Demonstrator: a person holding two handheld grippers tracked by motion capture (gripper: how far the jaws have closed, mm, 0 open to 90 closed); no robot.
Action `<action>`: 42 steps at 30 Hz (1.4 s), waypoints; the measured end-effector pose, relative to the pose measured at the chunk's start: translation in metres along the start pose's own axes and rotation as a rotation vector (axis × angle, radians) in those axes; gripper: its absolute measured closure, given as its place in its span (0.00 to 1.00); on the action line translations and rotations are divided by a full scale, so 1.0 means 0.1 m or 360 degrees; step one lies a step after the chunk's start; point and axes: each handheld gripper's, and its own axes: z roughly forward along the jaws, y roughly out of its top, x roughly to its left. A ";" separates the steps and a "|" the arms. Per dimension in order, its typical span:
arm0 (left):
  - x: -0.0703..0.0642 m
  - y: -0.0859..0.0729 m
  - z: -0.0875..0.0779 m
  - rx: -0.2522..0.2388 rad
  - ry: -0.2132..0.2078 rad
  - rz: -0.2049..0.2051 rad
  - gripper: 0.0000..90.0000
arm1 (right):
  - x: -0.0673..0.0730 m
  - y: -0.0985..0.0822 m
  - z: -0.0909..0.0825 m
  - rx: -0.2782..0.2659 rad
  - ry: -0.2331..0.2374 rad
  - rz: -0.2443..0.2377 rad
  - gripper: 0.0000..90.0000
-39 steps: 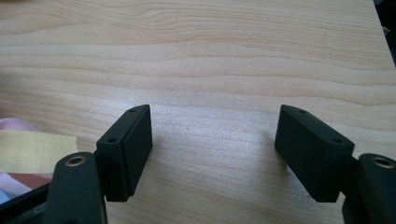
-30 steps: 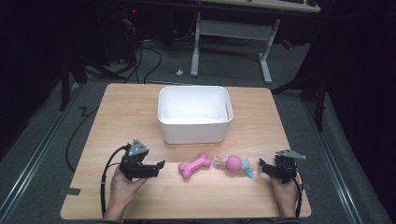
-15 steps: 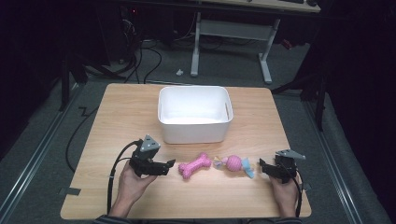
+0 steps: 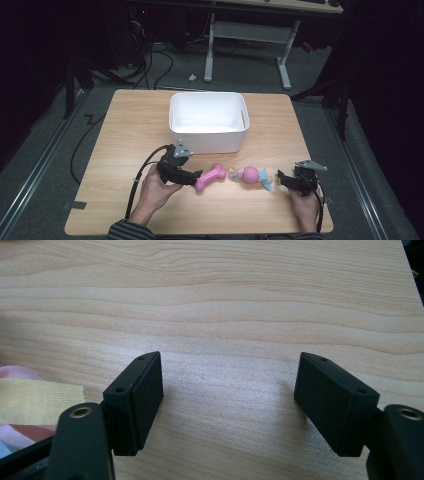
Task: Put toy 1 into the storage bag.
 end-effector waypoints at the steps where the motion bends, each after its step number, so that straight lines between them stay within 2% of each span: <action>1: -0.02 0.02 0.03 0.0015 -0.0014 0.0004 0.26 | 0.00 0.00 0.00 0.0000 0.0000 0.0000 0.31; 5: -0.08 0.11 0.18 0.0095 -0.0059 0.0042 0.27 | 0.00 0.00 0.00 0.0000 0.0000 0.0000 0.31; 7: -0.12 0.16 0.28 0.0157 -0.0067 0.0088 0.27 | 0.00 0.00 0.00 0.0000 0.0000 0.0000 0.31; 12: -0.13 0.19 0.40 0.0209 -0.0085 0.0104 0.28 | 0.00 0.00 0.00 0.0000 0.0000 0.0000 0.31; 15: -0.15 0.19 0.47 0.0230 -0.0071 0.0122 0.29 | 0.00 0.00 0.00 -0.0002 0.0000 -0.0004 0.31; 21: -0.17 0.17 0.63 0.0279 -0.0078 0.0141 0.32 | 0.00 0.00 0.00 -0.0004 0.0001 -0.0004 0.31; 27: -0.22 0.14 0.78 0.0353 -0.0075 0.0188 0.35 | 0.00 0.00 0.00 -0.0002 0.0001 -0.0005 0.31; 29: -0.23 0.13 0.82 0.0362 -0.0082 0.0192 0.36 | 0.00 0.00 0.00 -0.0002 0.0001 -0.0005 0.31; 34: -0.20 0.09 0.89 0.0353 -0.0123 0.0130 0.38 | 0.00 0.00 0.00 -0.0001 0.0001 -0.0001 0.31; 42: -0.20 0.03 0.97 0.0381 -0.0110 0.0145 0.42 | 0.00 0.00 0.00 -0.0002 0.0003 -0.0006 0.31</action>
